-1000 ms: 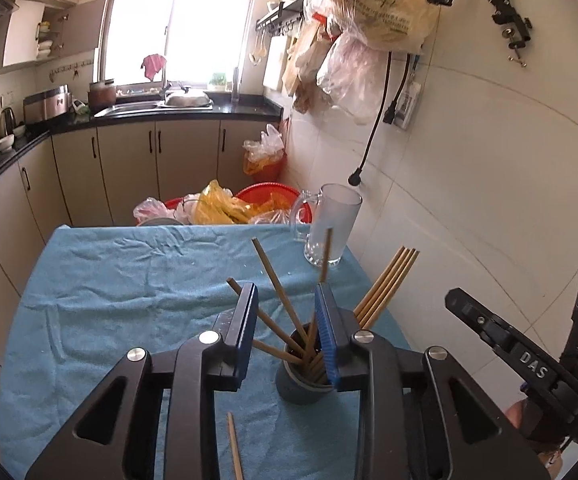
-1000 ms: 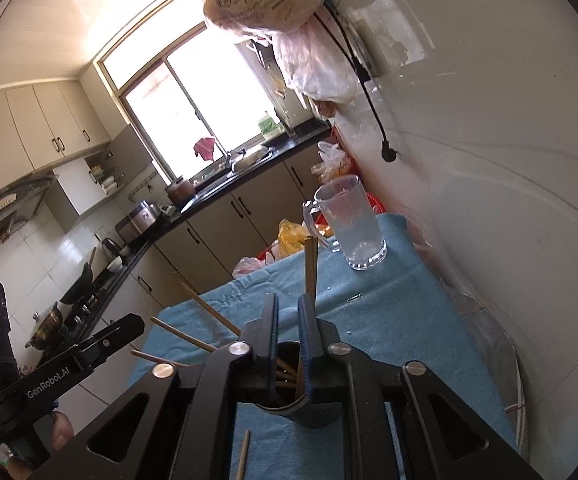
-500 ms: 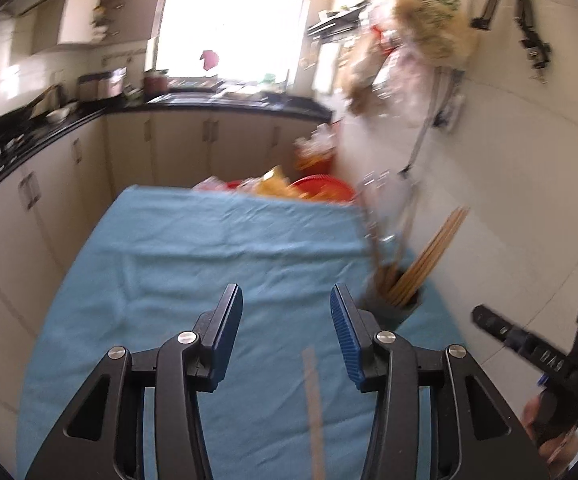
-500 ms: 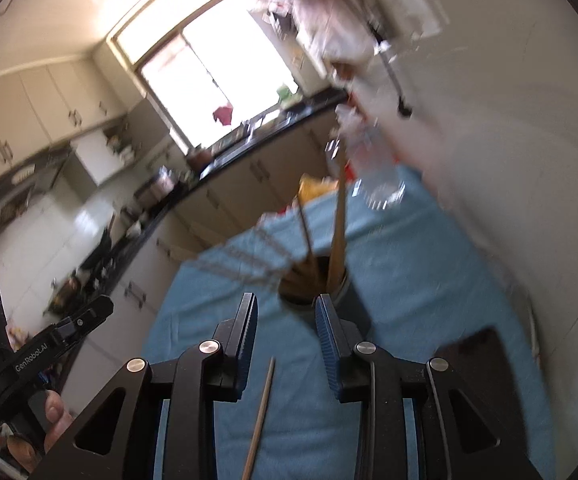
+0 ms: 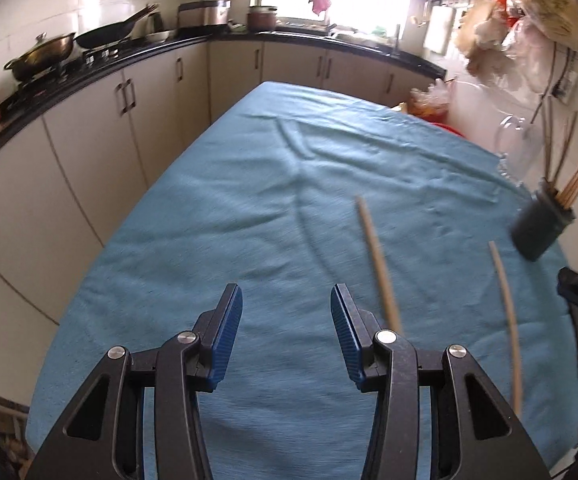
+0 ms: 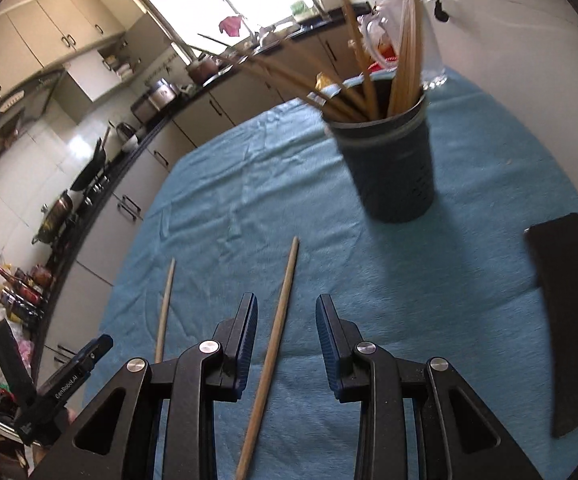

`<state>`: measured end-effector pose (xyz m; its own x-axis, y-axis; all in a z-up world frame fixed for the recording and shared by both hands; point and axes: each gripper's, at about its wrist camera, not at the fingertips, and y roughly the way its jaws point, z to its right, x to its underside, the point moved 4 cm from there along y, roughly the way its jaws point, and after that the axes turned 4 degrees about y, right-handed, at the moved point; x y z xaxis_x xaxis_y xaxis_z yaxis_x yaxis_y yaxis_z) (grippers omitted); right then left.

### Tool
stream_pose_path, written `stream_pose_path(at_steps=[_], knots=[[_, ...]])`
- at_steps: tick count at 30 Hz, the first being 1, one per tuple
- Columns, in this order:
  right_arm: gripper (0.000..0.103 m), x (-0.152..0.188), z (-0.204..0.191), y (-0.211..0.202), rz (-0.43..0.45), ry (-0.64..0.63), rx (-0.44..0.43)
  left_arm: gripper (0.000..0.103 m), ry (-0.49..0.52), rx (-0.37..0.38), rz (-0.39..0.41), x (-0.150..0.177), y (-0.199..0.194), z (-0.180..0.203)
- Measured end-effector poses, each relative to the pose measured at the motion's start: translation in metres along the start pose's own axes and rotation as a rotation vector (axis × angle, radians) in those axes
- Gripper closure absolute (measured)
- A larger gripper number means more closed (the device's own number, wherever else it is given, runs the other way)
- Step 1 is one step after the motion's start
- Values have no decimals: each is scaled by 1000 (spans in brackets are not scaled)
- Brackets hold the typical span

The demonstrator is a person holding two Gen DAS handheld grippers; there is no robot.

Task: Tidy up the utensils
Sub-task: 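Move both open tools back over the remaining chopsticks on the towel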

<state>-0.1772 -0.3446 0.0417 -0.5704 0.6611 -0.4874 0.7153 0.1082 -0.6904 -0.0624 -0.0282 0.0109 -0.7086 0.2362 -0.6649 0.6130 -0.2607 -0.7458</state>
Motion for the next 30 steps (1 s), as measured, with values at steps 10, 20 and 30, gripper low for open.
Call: stream_pose_path(at_steps=[10, 20, 30], knots=[[69, -2, -14, 21, -23, -13, 38, 57, 5, 32, 6, 13, 12, -6], [65, -4, -3, 41, -91, 34, 85, 55, -28, 103, -28, 13, 16, -8], [65, 0, -14, 73, -165, -12, 129, 55, -36, 132, -61, 13, 17, -4]])
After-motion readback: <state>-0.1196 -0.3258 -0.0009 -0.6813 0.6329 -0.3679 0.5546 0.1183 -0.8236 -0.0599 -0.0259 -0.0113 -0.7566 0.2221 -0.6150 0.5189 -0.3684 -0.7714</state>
